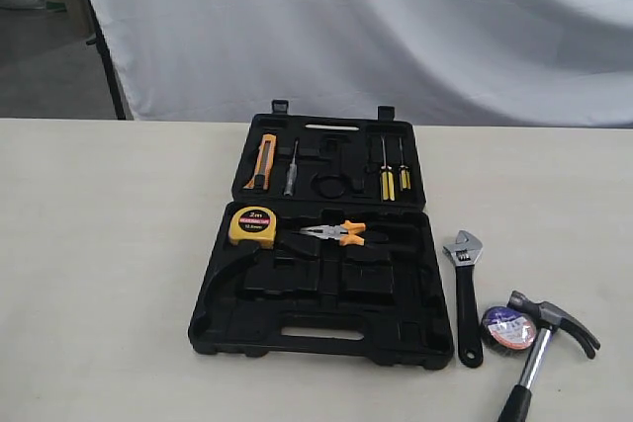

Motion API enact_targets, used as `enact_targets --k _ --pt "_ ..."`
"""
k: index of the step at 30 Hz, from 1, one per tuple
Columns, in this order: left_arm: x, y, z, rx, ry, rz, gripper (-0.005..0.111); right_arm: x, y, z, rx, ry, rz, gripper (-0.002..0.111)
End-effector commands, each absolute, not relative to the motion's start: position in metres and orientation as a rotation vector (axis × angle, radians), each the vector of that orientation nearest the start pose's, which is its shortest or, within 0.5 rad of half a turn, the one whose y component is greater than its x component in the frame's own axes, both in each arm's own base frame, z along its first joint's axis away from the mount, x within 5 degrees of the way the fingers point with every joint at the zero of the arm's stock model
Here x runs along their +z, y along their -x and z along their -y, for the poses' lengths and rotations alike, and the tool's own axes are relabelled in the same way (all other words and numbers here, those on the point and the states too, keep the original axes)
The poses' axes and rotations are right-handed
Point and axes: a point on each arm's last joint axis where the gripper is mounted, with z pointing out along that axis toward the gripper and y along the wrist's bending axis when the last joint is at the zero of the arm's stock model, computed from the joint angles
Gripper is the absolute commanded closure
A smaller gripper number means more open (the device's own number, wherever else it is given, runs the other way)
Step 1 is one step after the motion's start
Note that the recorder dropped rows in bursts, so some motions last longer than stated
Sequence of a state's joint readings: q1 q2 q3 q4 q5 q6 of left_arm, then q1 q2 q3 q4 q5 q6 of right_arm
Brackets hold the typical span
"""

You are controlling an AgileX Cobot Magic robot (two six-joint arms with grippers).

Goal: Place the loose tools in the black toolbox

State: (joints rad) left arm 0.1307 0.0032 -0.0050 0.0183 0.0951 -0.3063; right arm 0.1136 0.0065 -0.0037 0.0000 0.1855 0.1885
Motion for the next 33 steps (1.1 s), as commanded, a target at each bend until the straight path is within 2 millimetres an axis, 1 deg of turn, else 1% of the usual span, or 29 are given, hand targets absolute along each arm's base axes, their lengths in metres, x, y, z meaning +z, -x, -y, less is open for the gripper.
enact_targets --k 1,12,15,18,21,23,29,33 --pt "0.208 -0.055 -0.009 -0.103 0.346 -1.526 0.106 0.196 -0.056 -0.006 0.227 -0.068 -1.672 0.109" --pt "0.208 -0.055 -0.009 -0.103 0.346 -1.526 0.106 0.197 -0.056 -0.006 0.232 -0.073 -1.665 0.109" --pt "0.208 -0.055 -0.009 -0.103 0.346 -1.526 0.106 0.205 -0.056 -0.007 0.297 -0.120 -1.576 0.109" --pt "0.208 -0.055 -0.009 -0.103 0.346 -1.526 0.106 0.214 -0.056 -0.006 0.433 -0.236 -1.474 0.109" --pt "0.208 -0.055 -0.009 -0.103 0.346 -1.526 0.106 0.223 -0.055 -0.004 0.442 -0.247 -1.366 0.109" --pt "0.208 -0.055 -0.009 -0.103 0.346 -1.526 0.106 0.225 -0.054 -0.003 0.439 -0.245 -1.343 0.109" --pt "0.208 -0.055 -0.009 -0.103 0.346 -1.526 0.106 0.221 -0.055 -0.004 0.384 -0.200 -1.391 0.109" --pt "0.208 -0.055 -0.009 -0.103 0.346 -1.526 0.106 0.212 -0.069 -0.006 0.359 -0.211 -1.536 0.109"
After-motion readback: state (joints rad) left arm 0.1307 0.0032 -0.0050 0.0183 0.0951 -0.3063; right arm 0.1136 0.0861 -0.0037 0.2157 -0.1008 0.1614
